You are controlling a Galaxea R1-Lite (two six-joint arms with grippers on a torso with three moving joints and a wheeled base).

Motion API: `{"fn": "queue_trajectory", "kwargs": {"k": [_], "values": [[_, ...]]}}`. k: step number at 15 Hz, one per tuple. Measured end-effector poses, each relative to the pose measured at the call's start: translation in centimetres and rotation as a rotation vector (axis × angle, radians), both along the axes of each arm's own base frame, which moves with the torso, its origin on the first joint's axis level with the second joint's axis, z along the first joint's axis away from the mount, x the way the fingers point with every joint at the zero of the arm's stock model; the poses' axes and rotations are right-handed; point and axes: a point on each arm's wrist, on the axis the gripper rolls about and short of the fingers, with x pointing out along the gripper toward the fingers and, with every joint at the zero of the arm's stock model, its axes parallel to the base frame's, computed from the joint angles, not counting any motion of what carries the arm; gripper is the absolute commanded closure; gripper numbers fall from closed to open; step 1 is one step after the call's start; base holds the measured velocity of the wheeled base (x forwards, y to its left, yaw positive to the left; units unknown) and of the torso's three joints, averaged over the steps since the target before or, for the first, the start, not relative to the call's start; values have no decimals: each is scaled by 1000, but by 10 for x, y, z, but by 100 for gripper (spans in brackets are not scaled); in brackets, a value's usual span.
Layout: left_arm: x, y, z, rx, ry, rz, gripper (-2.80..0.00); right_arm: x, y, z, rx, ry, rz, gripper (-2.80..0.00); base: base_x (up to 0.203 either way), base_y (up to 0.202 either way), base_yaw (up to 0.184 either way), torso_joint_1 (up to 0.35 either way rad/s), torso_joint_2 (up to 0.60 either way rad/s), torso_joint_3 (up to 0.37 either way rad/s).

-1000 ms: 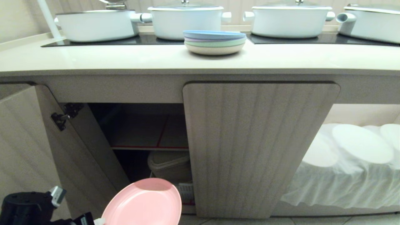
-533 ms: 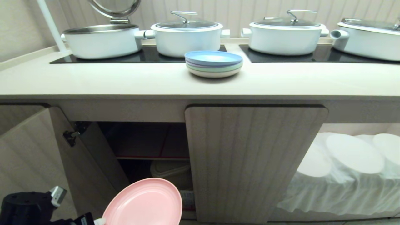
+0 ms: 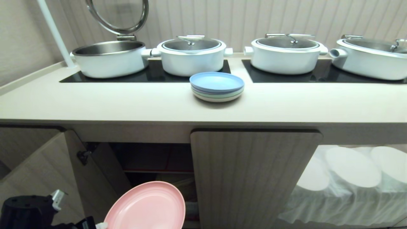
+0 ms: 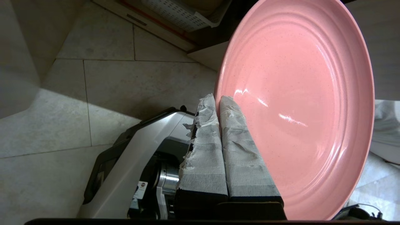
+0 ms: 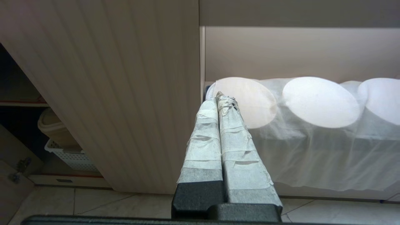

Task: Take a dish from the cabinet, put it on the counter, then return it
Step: Place it on the table

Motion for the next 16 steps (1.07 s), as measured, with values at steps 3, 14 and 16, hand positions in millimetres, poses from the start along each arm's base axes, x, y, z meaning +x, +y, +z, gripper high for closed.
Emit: {"fn": "queue_trajectory", "kwargs": {"k": [3,14,16], "values": [[0,0,0,0,0,-1,0,0,0,0,0,0,0,0,0,0,0,259,-546,-299],[0,0,0,2,-4,-5,0,0,0,0,0,0,0,0,0,0,0,243,-511,-271],[0,0,0,3,-7,-6,0,0,0,0,0,1,0,0,0,0,0,166,-353,-179]]}}
